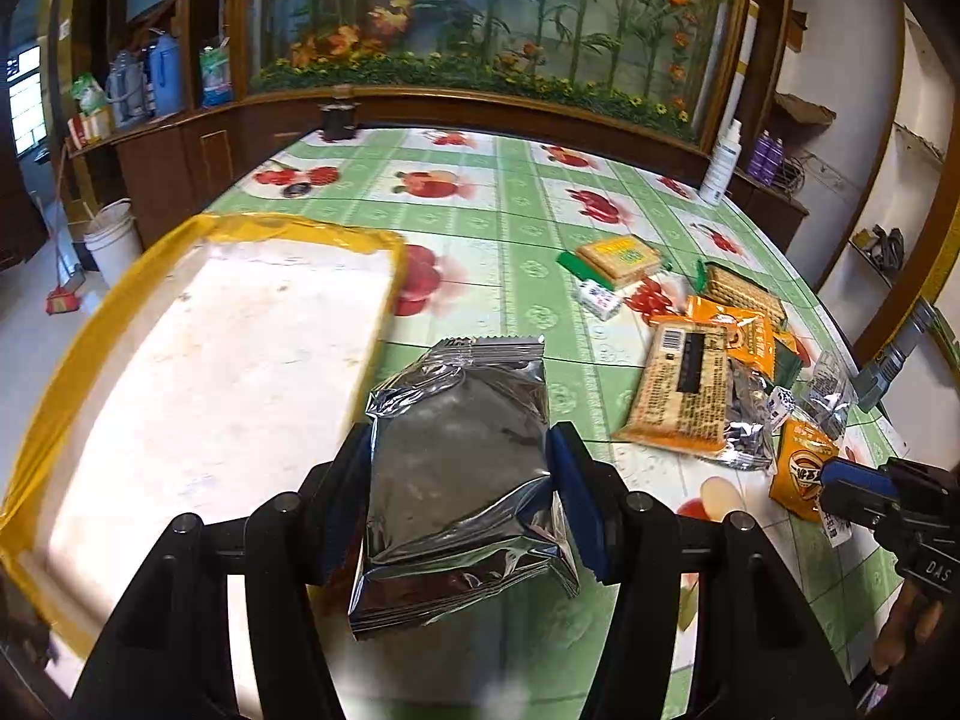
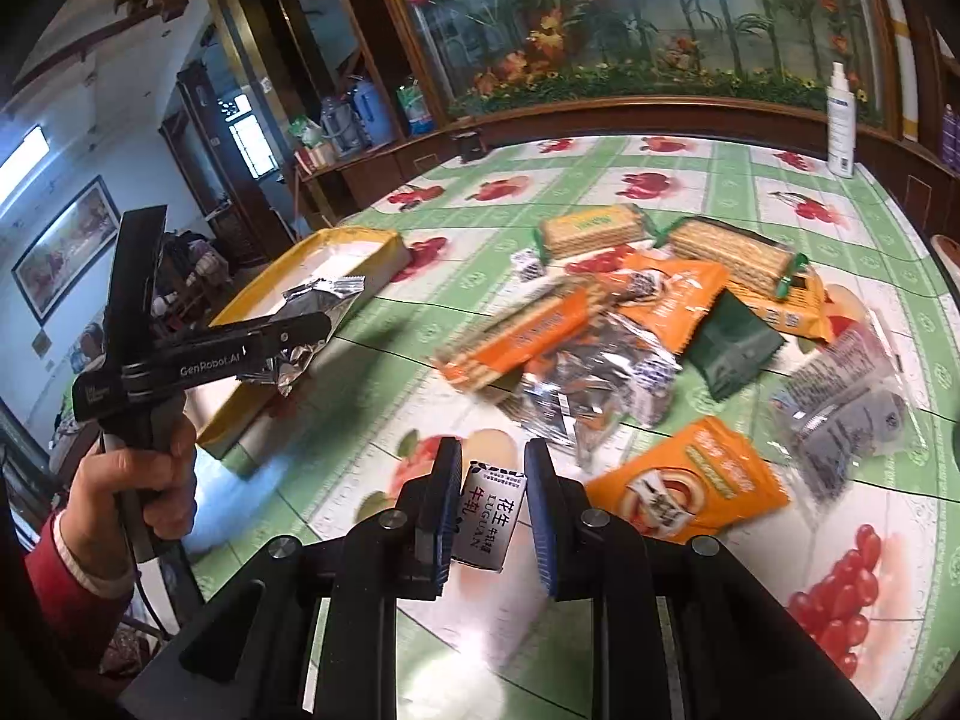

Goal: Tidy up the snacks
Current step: 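Carry both items into the yellow-rimmed tray and open both tools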

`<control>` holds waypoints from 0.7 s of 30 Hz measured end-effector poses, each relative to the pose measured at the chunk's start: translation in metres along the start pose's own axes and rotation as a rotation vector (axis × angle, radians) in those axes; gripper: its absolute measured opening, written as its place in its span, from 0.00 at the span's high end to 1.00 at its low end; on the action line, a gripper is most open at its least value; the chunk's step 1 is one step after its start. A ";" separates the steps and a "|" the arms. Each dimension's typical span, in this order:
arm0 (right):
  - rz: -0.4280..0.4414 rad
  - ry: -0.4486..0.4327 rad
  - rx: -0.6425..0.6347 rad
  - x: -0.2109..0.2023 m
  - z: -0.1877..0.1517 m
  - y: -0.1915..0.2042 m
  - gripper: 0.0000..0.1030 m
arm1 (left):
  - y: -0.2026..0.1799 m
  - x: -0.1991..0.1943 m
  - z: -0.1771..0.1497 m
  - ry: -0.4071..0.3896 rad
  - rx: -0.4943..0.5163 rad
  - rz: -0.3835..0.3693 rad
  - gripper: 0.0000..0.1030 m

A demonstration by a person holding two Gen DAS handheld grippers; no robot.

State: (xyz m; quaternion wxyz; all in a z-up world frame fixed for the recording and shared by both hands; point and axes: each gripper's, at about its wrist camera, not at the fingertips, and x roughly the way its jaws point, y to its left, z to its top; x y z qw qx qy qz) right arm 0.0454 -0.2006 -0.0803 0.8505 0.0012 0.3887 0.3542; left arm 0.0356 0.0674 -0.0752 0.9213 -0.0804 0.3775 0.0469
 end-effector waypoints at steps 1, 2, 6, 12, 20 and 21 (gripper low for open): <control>0.010 0.000 -0.008 0.002 0.002 0.004 0.79 | 0.006 -0.005 0.000 -0.008 -0.008 0.010 0.44; 0.022 -0.001 -0.017 0.004 0.003 0.010 0.79 | 0.011 -0.010 -0.001 -0.016 -0.014 0.023 0.44; 0.076 0.000 -0.041 0.012 0.011 0.032 0.79 | 0.033 -0.026 -0.005 -0.047 -0.025 0.092 0.44; 0.184 0.009 -0.062 0.035 0.030 0.067 0.79 | 0.076 -0.033 -0.011 -0.053 -0.103 0.147 0.44; 0.321 0.019 -0.132 0.085 0.061 0.139 0.79 | 0.106 -0.035 -0.013 -0.058 -0.140 0.198 0.44; 0.336 0.024 -0.133 0.094 0.066 0.147 0.79 | 0.109 -0.033 -0.014 -0.056 -0.145 0.201 0.44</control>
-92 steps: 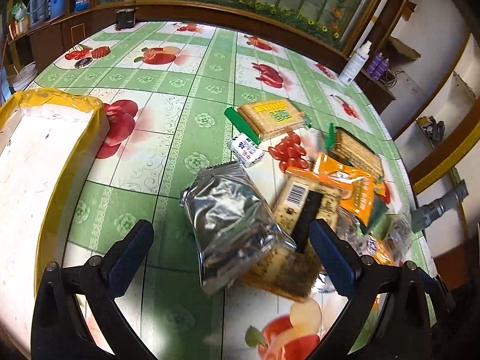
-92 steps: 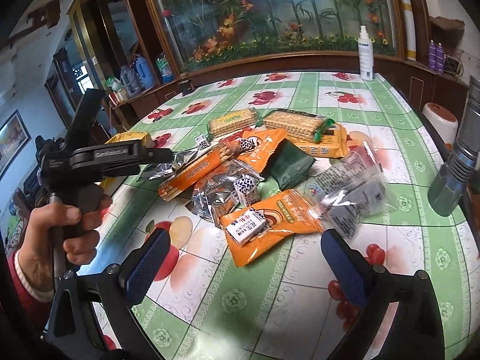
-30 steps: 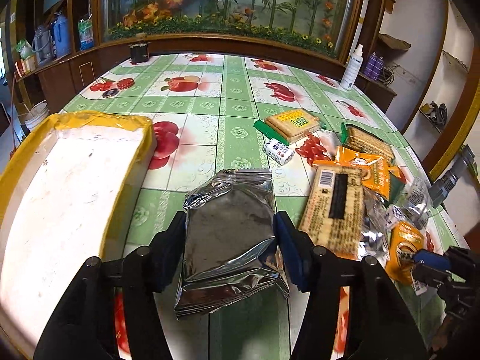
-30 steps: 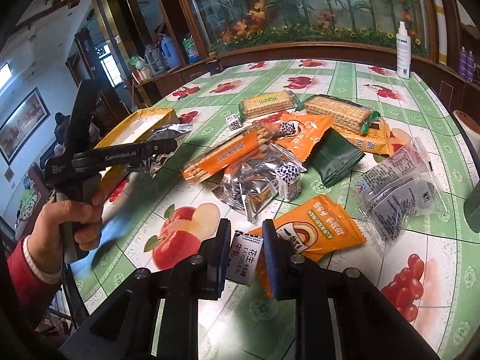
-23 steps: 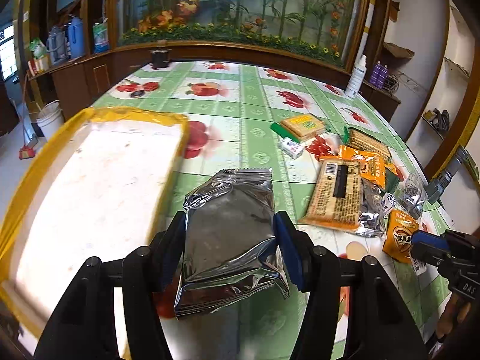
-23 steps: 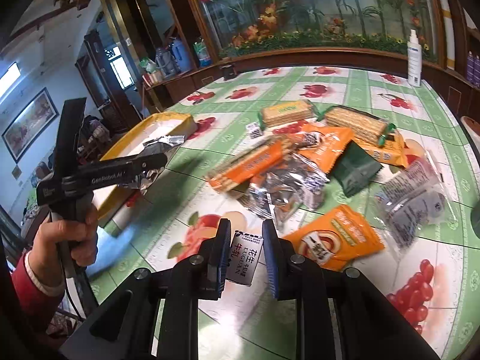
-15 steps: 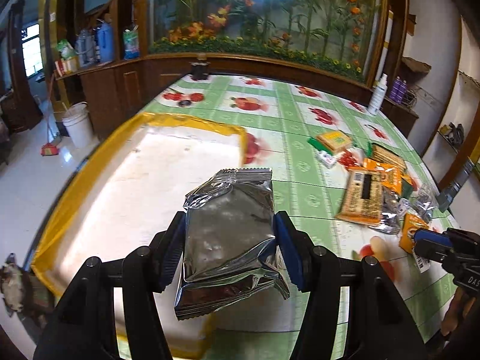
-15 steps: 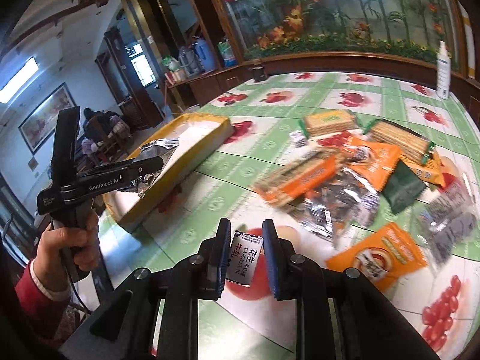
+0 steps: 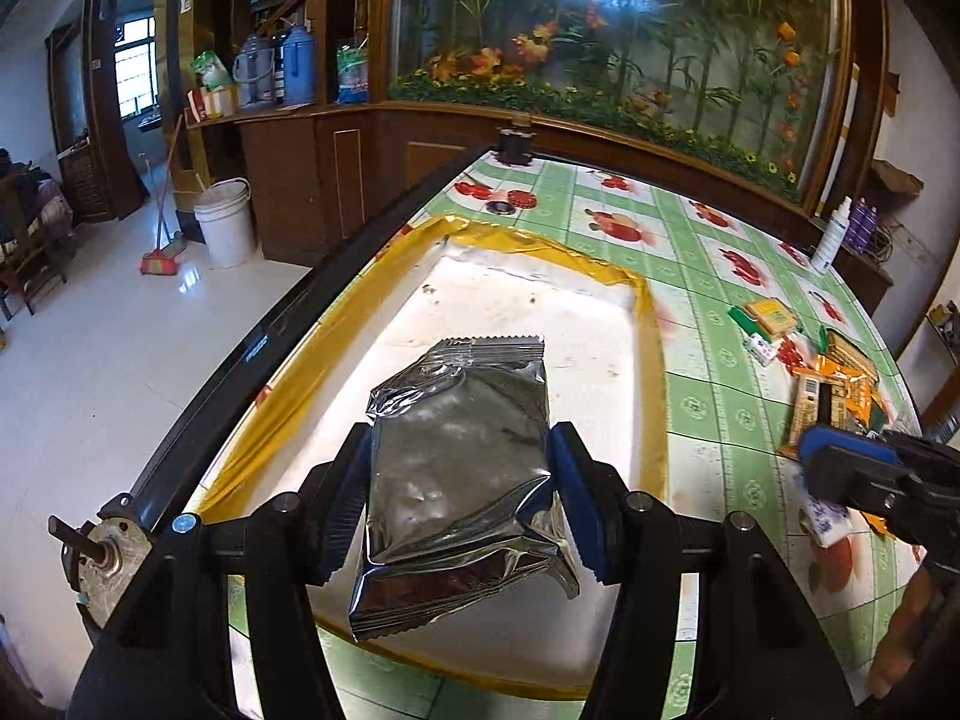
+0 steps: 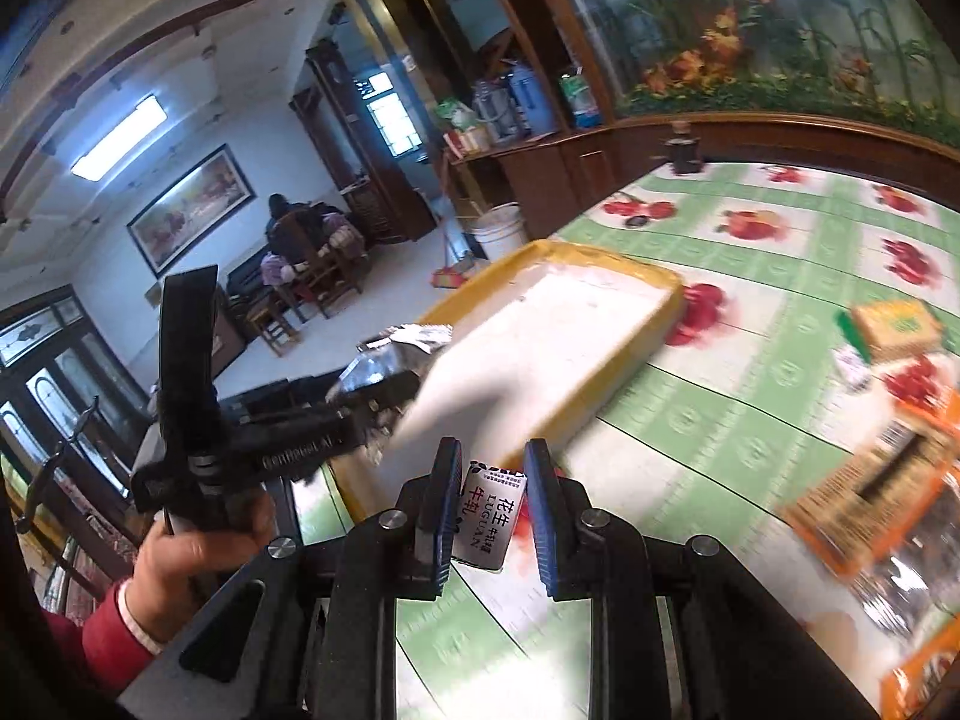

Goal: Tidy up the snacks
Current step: 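Carry both items into the yellow-rimmed tray and open both tools, then move both tools back over the snack pile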

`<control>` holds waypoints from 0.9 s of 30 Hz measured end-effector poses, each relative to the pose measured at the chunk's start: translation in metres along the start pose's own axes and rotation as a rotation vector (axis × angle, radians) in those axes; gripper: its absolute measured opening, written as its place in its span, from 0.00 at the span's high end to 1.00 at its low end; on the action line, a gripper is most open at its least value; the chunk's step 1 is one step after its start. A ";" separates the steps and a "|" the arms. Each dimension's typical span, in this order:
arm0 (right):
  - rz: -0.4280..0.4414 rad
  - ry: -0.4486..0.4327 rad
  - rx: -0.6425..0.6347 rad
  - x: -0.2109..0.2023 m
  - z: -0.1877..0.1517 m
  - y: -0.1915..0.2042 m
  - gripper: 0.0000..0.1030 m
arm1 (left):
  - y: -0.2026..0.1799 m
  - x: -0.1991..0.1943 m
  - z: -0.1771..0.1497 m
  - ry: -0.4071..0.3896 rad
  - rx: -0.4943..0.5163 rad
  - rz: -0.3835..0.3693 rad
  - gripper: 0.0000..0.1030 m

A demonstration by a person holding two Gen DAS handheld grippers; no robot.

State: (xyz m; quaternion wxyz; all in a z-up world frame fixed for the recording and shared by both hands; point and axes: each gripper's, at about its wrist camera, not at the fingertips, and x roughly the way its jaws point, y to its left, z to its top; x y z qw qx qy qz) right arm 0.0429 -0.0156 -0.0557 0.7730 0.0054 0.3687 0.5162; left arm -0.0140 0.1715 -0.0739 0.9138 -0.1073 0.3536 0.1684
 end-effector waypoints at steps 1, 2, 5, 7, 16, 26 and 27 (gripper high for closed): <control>0.012 0.003 -0.001 0.010 0.005 0.003 0.79 | 0.003 0.002 0.000 0.002 -0.003 0.005 0.44; 0.020 0.006 -0.003 0.018 0.008 0.006 0.79 | 0.006 0.003 -0.001 0.003 -0.004 0.012 0.44; 0.032 0.025 0.001 0.046 0.020 0.013 0.79 | 0.016 0.008 -0.003 0.011 -0.015 0.025 0.44; 0.037 0.046 0.010 0.063 0.023 0.012 0.79 | 0.021 0.011 -0.003 0.018 -0.021 0.031 0.44; 0.036 0.113 0.005 0.109 0.025 0.013 0.79 | 0.033 0.024 -0.005 0.041 -0.037 0.063 0.44; 0.022 0.097 0.032 0.098 0.020 0.007 0.56 | 0.037 0.017 -0.005 0.035 -0.047 0.137 0.20; 0.016 0.086 0.038 0.091 0.020 0.005 0.52 | 0.035 0.016 -0.005 0.031 -0.046 0.136 0.20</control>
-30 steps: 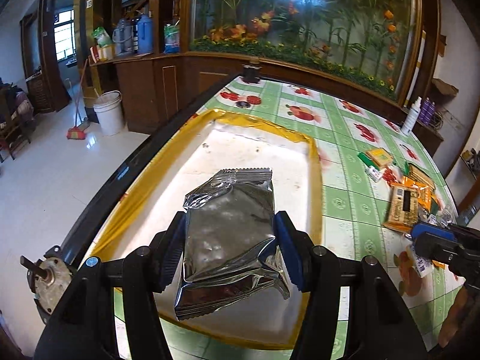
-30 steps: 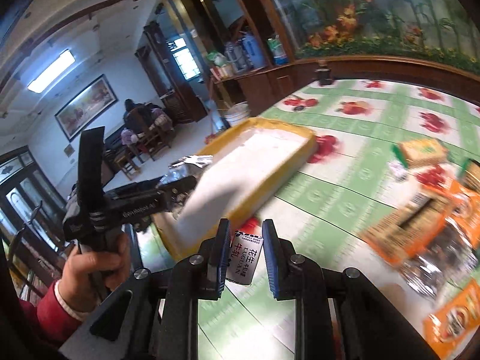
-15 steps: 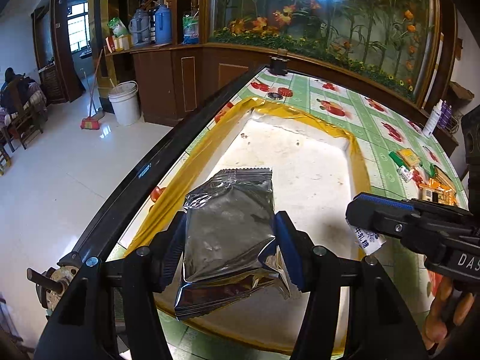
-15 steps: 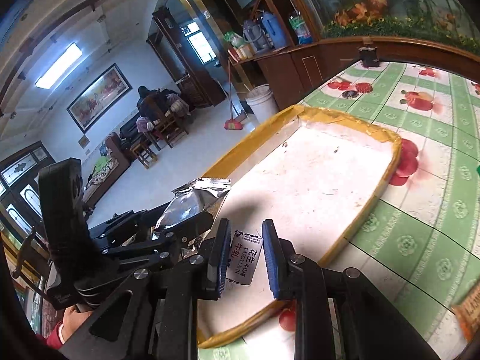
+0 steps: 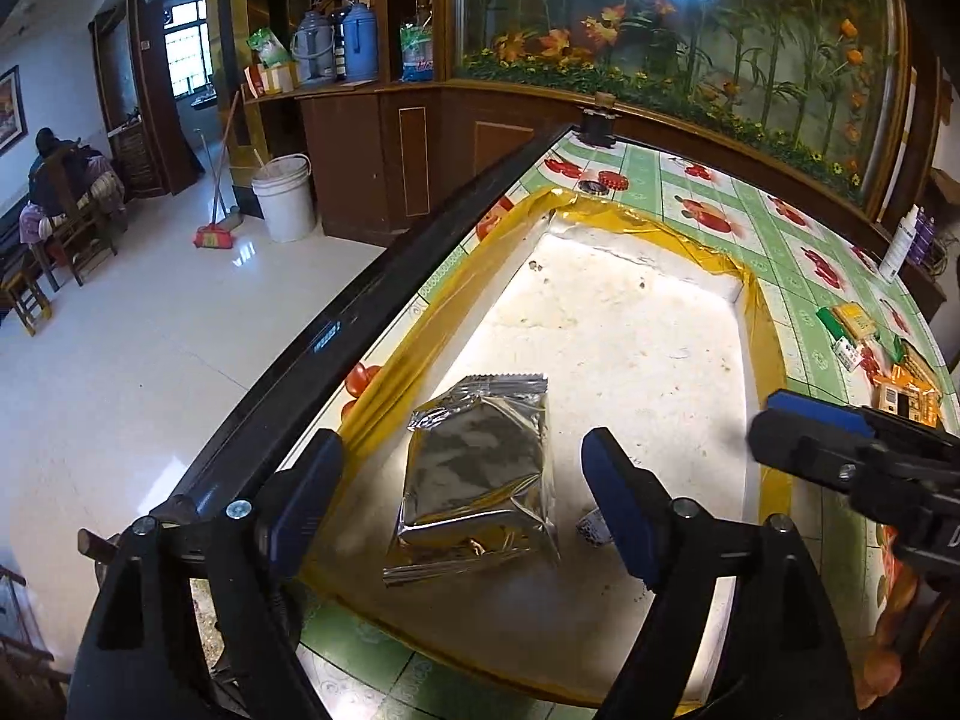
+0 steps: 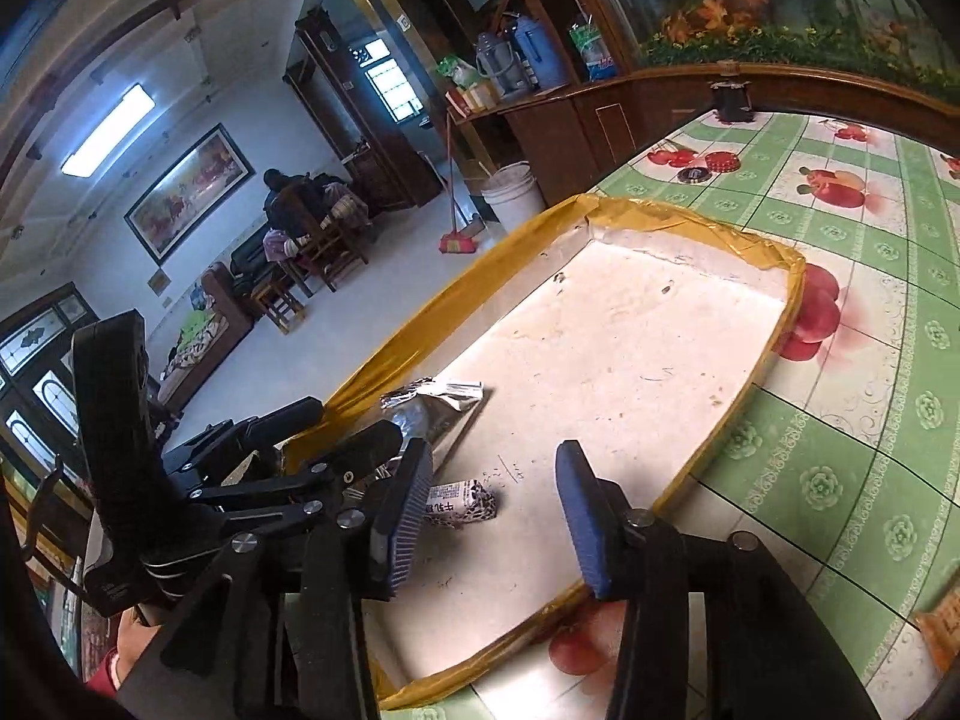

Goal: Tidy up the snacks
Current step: 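Move both tools back over the snack pile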

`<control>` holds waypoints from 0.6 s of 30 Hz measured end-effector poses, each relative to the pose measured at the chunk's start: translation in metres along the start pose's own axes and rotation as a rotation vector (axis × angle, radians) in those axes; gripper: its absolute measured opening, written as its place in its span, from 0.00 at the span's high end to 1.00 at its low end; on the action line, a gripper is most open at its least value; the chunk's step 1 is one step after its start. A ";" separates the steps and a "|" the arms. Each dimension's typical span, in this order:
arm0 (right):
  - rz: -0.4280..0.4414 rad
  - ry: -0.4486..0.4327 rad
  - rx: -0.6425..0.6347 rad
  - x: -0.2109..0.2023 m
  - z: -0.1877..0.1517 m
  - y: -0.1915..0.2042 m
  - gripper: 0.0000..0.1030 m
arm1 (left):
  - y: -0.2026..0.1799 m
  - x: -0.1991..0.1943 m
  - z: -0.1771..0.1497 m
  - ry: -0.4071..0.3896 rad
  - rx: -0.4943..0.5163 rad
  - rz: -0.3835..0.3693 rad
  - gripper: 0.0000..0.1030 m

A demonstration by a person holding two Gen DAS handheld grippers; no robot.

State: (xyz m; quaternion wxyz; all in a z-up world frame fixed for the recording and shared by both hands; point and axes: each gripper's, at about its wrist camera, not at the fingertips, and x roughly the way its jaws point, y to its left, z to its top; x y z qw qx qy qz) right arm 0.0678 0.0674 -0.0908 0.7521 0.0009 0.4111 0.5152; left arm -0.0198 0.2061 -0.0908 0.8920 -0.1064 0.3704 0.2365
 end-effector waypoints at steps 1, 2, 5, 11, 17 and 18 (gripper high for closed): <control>-0.006 -0.011 0.007 -0.007 -0.001 -0.002 0.50 | -0.001 -0.001 0.000 -0.003 0.001 -0.002 0.20; -0.010 -0.021 0.012 -0.013 -0.002 -0.004 0.47 | -0.002 -0.003 0.000 -0.006 0.001 -0.004 0.20; -0.027 -0.055 0.041 -0.035 -0.008 -0.015 0.38 | -0.008 -0.008 0.002 -0.012 0.007 -0.017 0.20; -0.090 -0.120 0.092 -0.090 -0.033 -0.042 0.29 | -0.037 -0.021 0.001 -0.026 0.042 -0.087 0.18; -0.221 -0.176 0.176 -0.154 -0.073 -0.082 0.26 | -0.092 -0.028 -0.003 -0.017 0.135 -0.179 0.18; -0.243 -0.181 0.193 -0.164 -0.079 -0.089 0.25 | -0.101 -0.028 -0.004 -0.011 0.150 -0.198 0.18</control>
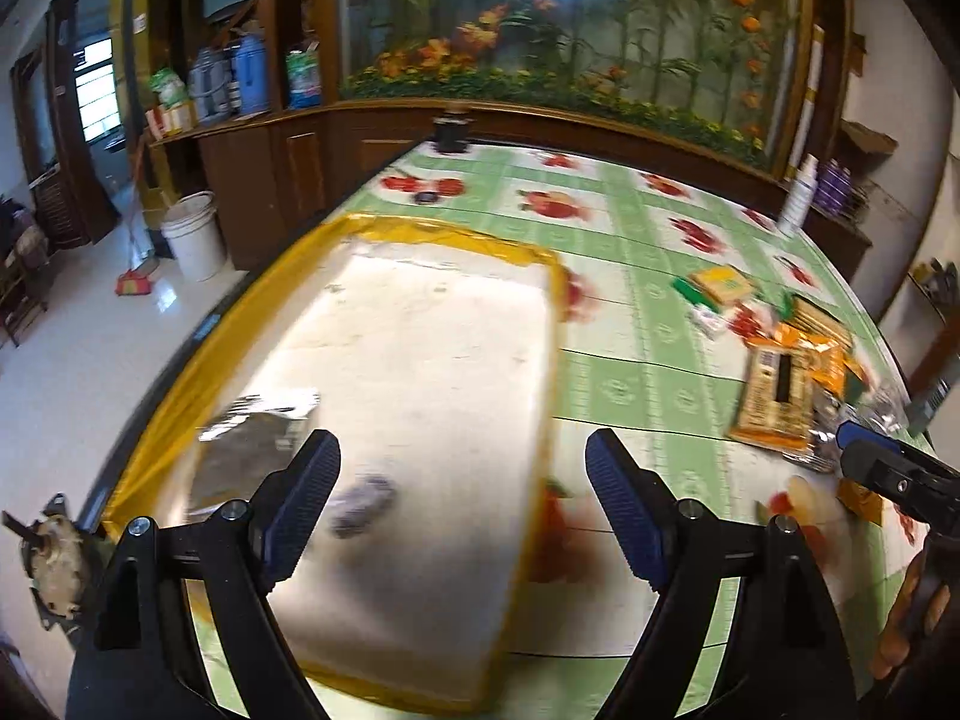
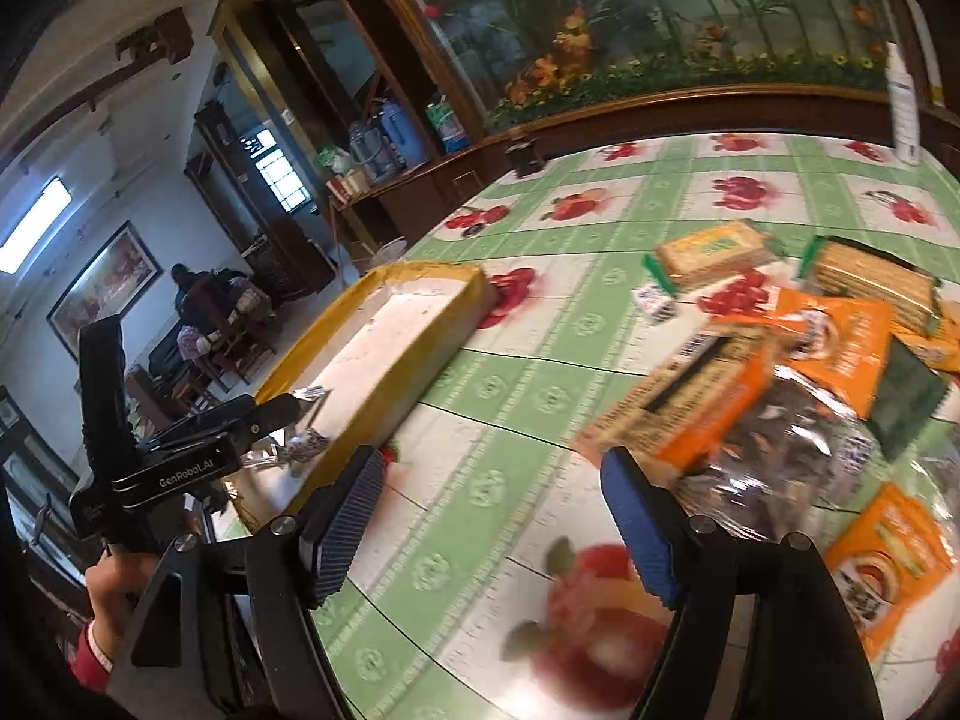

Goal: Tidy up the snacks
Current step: 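Move both tools back over the snack pile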

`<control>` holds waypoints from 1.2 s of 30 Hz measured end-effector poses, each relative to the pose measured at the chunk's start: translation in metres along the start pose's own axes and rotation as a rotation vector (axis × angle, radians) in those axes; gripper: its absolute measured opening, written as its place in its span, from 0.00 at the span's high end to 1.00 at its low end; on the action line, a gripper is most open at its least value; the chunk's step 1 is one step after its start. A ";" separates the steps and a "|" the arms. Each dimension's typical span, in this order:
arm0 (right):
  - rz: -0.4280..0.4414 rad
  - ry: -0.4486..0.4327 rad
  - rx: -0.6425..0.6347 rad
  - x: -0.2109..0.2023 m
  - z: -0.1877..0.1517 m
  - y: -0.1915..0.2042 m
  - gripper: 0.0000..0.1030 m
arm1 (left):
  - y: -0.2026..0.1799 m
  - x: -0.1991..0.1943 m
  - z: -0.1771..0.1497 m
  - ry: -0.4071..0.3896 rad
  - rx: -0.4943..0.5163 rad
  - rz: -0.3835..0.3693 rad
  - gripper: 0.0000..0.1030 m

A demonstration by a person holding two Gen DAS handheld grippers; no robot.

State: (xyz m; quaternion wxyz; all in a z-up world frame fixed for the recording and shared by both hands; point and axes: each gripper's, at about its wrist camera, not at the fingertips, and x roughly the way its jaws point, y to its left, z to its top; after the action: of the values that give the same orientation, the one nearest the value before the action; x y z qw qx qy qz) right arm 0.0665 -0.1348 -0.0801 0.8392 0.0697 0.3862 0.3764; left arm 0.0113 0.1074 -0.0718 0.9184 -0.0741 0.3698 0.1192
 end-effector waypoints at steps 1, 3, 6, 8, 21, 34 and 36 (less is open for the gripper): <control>-0.021 -0.007 0.014 -0.008 -0.003 -0.010 0.25 | -0.009 0.000 0.000 0.003 0.013 -0.020 0.18; -0.062 -0.017 0.036 -0.023 -0.008 -0.028 0.25 | -0.030 0.001 0.001 0.011 0.048 -0.056 0.18; -0.104 -0.027 0.071 -0.040 -0.016 -0.051 0.25 | -0.059 0.004 0.001 0.029 0.094 -0.117 0.18; -0.125 -0.036 0.084 -0.049 -0.020 -0.060 0.25 | -0.076 0.005 0.001 0.040 0.124 -0.161 0.18; -0.165 -0.055 0.149 -0.077 -0.038 -0.096 0.24 | -0.136 0.015 0.007 0.070 0.227 -0.251 0.18; -0.282 -0.001 0.110 -0.077 -0.047 -0.101 0.17 | -0.149 0.030 0.006 0.098 0.253 -0.261 0.18; -0.293 0.004 0.115 -0.076 -0.046 -0.103 0.17 | -0.152 0.033 0.006 0.102 0.264 -0.262 0.18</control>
State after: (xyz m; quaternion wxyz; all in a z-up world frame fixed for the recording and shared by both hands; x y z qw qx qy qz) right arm 0.0617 -0.2676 -0.1089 0.8790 0.0599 0.4149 0.2271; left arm 0.0799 -0.0315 -0.0836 0.9079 -0.0064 0.4155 -0.0548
